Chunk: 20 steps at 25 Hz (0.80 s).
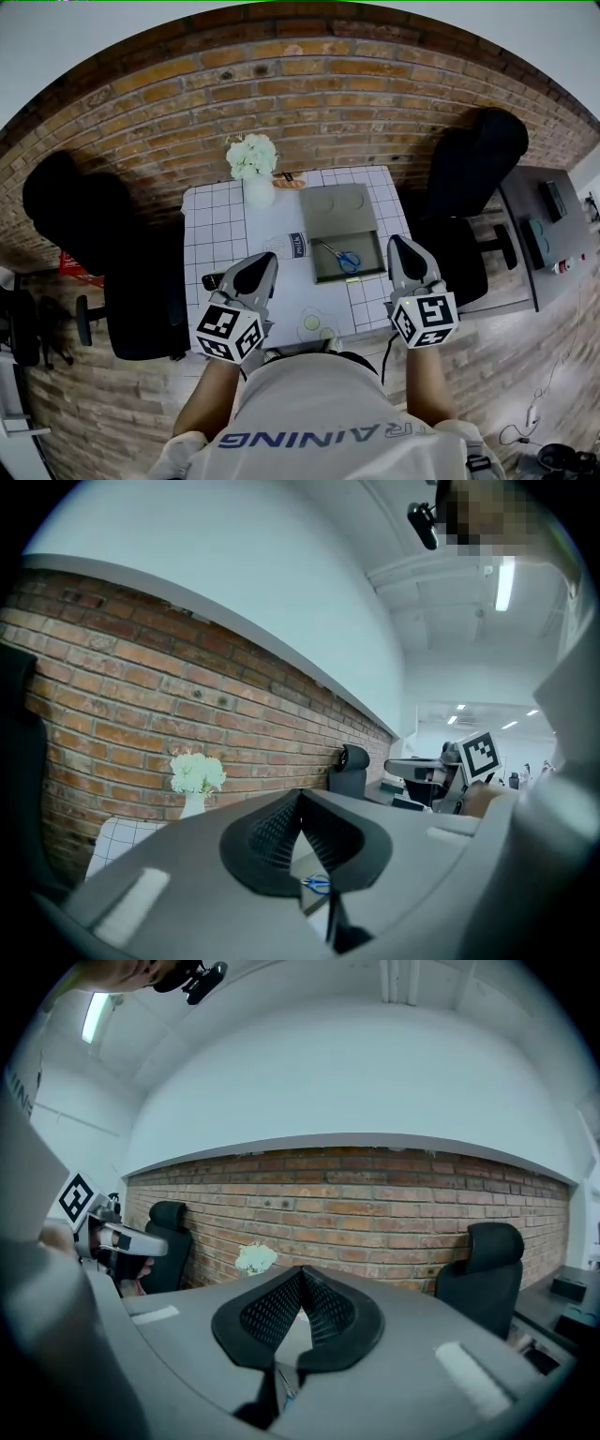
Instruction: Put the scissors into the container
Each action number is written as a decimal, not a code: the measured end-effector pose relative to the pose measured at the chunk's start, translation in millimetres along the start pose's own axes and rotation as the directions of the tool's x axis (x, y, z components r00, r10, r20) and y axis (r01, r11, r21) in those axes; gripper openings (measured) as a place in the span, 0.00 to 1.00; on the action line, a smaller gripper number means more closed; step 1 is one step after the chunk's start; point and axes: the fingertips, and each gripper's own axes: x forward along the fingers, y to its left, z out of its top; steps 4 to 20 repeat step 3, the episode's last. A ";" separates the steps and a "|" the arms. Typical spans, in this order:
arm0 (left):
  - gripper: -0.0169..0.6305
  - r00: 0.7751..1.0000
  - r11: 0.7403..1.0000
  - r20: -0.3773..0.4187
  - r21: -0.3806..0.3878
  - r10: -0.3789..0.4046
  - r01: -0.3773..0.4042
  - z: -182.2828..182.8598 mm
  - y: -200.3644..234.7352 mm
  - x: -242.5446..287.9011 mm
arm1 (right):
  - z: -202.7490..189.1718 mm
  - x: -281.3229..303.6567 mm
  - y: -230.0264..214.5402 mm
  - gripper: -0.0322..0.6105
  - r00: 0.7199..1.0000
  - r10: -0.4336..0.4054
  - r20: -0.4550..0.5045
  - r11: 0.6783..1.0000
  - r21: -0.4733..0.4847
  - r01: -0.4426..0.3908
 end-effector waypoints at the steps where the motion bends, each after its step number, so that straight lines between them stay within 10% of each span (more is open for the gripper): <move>1: 0.03 1.000 1.000 -0.001 -0.001 0.001 -0.001 -0.3 -0.2 -0.4 | -0.5 -0.4 -0.2 0.07 1.000 0.000 -0.002 1.000 0.001 0.000; 20: 0.03 1.000 1.000 -0.003 -0.005 0.004 -0.004 -0.7 -0.4 -1.1 | -1.3 -1.2 -0.8 0.07 1.000 0.001 -0.006 1.000 0.004 -0.001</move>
